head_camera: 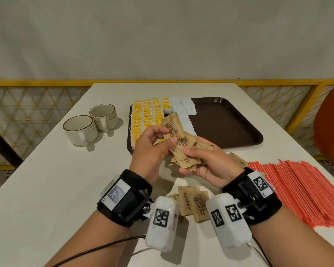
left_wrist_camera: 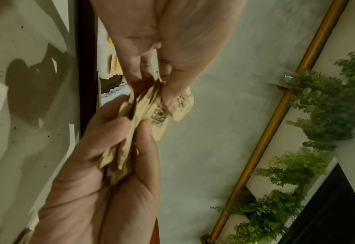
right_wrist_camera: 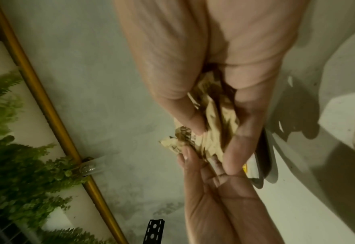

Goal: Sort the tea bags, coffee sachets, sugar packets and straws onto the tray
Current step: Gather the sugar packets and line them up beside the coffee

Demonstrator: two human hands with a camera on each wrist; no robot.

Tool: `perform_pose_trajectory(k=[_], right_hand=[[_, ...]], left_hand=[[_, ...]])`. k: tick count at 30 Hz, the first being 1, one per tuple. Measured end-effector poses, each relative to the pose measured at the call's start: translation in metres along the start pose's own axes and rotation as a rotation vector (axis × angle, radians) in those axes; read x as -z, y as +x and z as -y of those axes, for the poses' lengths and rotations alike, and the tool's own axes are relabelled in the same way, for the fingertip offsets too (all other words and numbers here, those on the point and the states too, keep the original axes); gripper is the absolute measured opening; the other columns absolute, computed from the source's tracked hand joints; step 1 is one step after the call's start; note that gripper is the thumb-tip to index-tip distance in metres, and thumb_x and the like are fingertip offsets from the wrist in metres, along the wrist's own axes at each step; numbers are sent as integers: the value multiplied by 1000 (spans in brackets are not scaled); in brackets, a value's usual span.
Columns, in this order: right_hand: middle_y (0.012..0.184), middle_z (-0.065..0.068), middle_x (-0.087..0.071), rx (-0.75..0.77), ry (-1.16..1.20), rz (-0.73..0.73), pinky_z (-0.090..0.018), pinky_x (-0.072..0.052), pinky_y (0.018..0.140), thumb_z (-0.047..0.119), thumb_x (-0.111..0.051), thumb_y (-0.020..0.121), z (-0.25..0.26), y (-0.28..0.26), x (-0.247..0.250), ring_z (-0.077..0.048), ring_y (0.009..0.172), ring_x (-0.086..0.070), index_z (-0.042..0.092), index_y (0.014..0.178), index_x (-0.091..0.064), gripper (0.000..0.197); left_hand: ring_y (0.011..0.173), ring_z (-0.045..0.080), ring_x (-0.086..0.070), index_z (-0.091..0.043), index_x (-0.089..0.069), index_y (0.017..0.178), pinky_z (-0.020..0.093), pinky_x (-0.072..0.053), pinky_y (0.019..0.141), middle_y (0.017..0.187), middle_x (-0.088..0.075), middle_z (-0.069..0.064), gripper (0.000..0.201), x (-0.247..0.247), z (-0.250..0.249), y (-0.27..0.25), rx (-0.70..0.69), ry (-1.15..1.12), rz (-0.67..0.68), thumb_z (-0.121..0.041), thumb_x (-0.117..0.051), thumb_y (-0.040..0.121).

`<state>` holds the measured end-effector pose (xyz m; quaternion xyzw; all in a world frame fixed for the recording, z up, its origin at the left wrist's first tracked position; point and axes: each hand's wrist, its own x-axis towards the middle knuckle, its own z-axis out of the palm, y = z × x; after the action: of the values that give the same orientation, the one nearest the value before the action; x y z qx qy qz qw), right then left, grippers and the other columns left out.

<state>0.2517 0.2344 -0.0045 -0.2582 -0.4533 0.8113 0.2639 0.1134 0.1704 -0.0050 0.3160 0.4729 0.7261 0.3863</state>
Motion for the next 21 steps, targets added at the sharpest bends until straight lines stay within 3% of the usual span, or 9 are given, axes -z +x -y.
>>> perform_pose_trajectory(k=[7,12,16,21], right_hand=[[95,-14,-72,17,20,-125,-32,-56,45,0,-49,92,9,-1,12,-24,70,-71,10,112,-62,26],[87,-10,-73,57,-26,-132,-27,-53,42,0,-48,93,16,-5,19,-20,63,-70,14,102,-64,22],[105,-21,-68,59,-104,-102,-24,-48,38,1,-49,92,15,-5,21,-24,68,-66,10,114,-61,27],[107,-20,-67,98,-165,-59,-24,-46,37,-1,-48,91,13,-4,23,-24,68,-65,10,117,-61,31]], left_hand=[[87,25,-66,-5,-59,85,32,-58,76,103,-63,21,20,14,-14,5,30,-57,15,11,-47,90],[70,15,-67,0,-62,83,21,-53,60,89,-69,11,27,22,-20,5,62,80,109,13,-40,90],[76,13,-65,-11,-66,97,19,-49,59,92,-64,9,32,30,-17,7,6,290,163,13,-45,90],[74,11,-67,-15,-62,106,21,-52,60,68,-65,-6,32,40,-20,13,-61,332,123,10,-56,88]])
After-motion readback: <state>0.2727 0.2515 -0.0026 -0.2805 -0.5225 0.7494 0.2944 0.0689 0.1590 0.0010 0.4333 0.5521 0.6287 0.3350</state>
